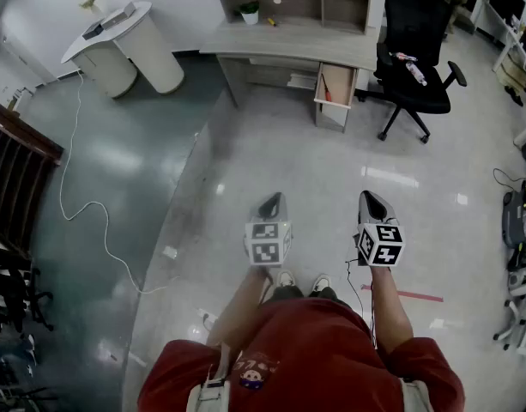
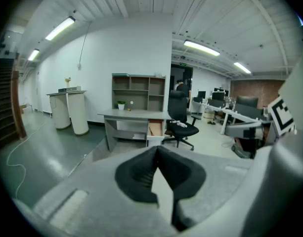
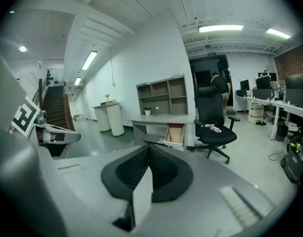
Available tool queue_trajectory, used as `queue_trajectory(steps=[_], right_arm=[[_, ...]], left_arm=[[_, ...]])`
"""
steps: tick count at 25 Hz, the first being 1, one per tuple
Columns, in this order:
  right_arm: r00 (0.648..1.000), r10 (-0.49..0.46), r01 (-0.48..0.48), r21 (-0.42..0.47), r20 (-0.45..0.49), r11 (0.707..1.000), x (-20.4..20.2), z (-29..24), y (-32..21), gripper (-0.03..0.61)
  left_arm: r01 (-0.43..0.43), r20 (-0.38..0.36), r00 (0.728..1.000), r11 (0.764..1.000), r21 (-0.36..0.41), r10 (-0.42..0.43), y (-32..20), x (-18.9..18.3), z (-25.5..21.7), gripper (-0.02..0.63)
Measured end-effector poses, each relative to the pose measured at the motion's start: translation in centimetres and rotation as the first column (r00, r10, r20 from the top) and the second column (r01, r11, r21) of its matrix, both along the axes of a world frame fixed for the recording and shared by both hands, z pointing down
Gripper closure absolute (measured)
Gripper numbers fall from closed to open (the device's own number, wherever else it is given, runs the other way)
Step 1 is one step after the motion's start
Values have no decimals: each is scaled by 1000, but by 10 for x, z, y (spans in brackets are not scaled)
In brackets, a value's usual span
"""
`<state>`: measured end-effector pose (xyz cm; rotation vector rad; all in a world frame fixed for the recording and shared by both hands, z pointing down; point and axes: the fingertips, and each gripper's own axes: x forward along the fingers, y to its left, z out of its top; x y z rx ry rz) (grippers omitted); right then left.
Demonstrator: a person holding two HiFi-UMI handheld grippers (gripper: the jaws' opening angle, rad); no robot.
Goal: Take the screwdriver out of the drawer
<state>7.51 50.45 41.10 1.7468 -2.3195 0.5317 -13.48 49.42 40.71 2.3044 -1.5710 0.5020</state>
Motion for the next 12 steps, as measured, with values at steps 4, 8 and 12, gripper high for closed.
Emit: queue_trajectory(steps=[4, 8, 12], right_arm=[[1000, 2, -2, 4, 3, 1000, 10, -1, 6, 577], [1000, 7, -7, 2, 1, 1000, 22, -2, 9, 577], [1000, 4, -4, 4, 8, 1000, 28, 1, 11, 577]], left_arm=[[-10, 4, 1000, 1000, 11, 10, 6, 14, -3, 614], [-15, 10, 1000, 1000, 12, 15, 10, 27, -6, 614], [-12, 16, 1000, 1000, 17, 11, 13, 35, -6, 614]])
